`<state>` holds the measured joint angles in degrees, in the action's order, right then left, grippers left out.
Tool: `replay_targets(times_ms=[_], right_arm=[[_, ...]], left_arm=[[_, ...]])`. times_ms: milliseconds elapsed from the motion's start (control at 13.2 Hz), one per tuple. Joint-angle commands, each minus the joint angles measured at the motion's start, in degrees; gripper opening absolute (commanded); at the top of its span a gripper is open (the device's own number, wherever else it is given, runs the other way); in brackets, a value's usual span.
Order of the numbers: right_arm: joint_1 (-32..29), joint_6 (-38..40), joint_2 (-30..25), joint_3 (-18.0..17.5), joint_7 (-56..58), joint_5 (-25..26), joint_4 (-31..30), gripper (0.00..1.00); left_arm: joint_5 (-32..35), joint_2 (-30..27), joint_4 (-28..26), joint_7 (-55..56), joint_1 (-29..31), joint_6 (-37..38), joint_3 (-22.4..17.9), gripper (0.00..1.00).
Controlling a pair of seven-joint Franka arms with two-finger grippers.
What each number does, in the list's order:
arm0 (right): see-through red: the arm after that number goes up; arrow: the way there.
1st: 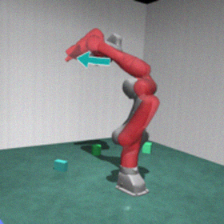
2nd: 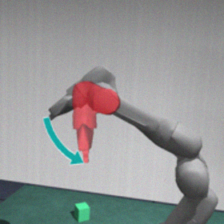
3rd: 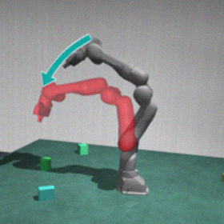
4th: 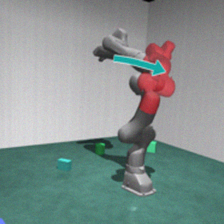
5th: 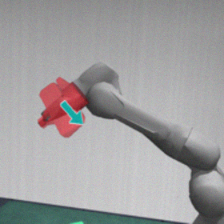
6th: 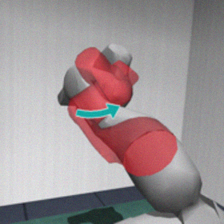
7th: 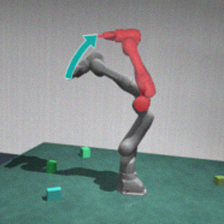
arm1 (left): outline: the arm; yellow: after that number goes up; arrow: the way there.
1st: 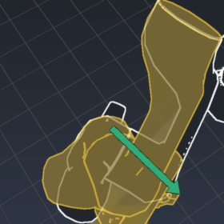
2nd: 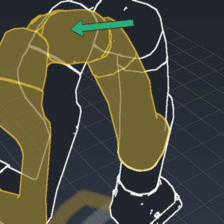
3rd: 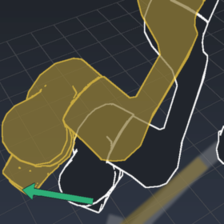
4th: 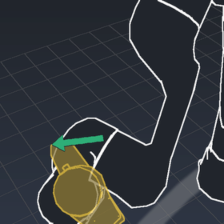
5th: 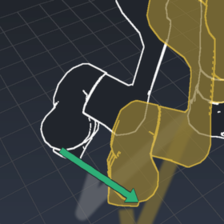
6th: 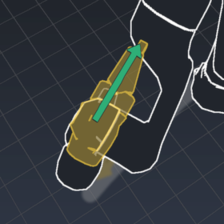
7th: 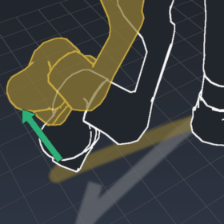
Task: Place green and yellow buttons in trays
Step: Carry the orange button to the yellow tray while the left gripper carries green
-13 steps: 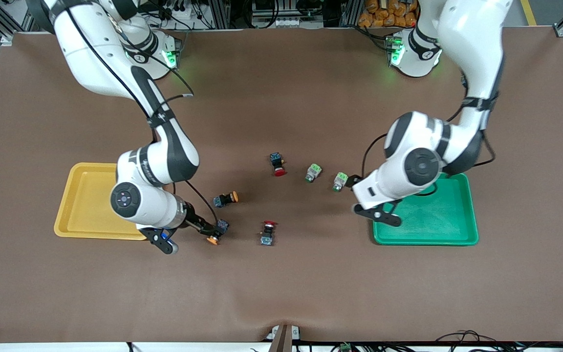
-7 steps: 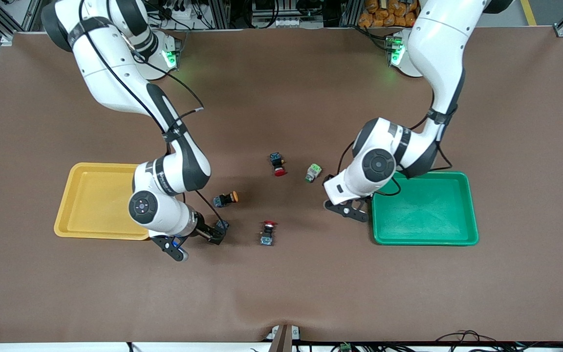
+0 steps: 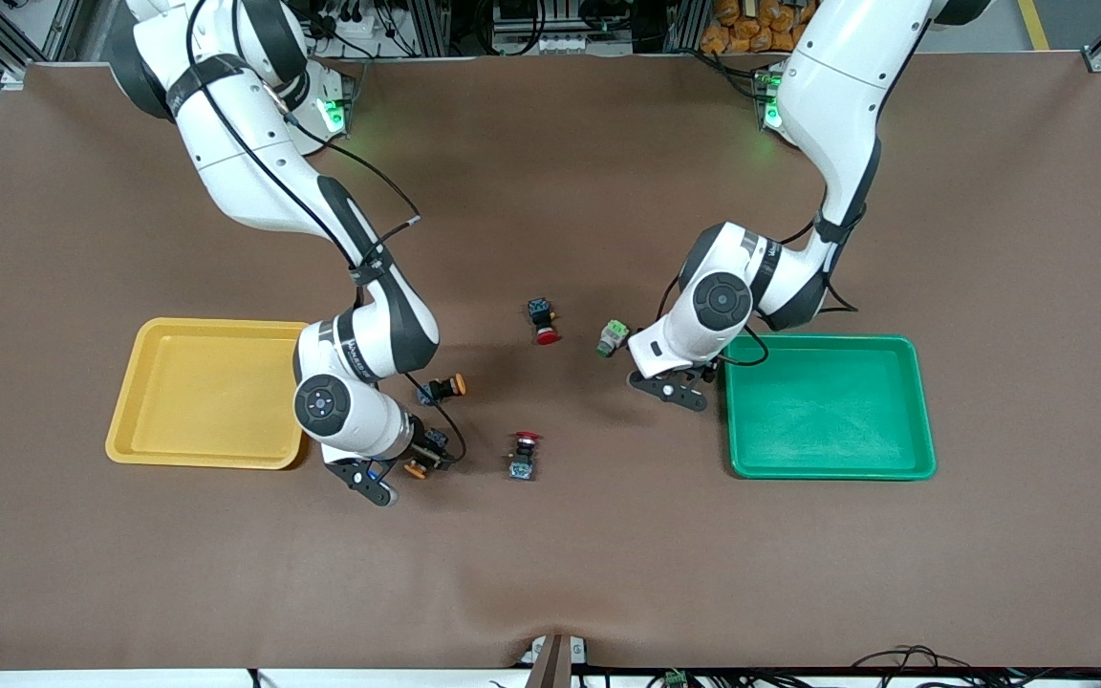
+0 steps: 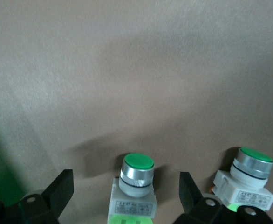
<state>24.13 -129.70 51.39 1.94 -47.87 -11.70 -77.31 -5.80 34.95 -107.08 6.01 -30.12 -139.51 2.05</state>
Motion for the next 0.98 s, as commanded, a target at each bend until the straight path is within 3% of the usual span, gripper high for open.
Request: replay_targets(times_ms=[0,76,227,455,682,909], right_arm=[[0.48,0.5,0.64,0.61,-0.91,1.76,1.55,0.0],[-0.13,0.76,0.29,0.7,-0.47,2.55,1.55,0.0],[-2.58,1.64,-1.55,0.7,0.93,2.38,1.2,0.0],[-7.76,12.08,-6.98,0.17,11.88,0.98,1.55,0.0],[-12.86,20.86,-11.65,0.52,24.1,0.71,1.02,0.0],[-20.58,26.42,-17.01,0.61,36.83,0.8,-4.06,0.0]], left_arm=[[0.09,-2.43,-3.05,1.99,-0.82,-0.94,-0.56,0.97],[0.09,-2.52,-3.4,1.73,-0.64,-0.94,-0.56,0.83],[0.09,-2.43,-3.4,1.02,-0.64,-0.94,-0.56,0.32],[0.09,-2.69,-3.32,1.11,-0.55,-0.32,-0.47,0.02],[0.09,-3.48,-0.61,1.2,-0.03,1.34,-0.47,0.0],[0.09,-3.57,5.99,1.29,3.21,10.73,-0.65,0.0]])
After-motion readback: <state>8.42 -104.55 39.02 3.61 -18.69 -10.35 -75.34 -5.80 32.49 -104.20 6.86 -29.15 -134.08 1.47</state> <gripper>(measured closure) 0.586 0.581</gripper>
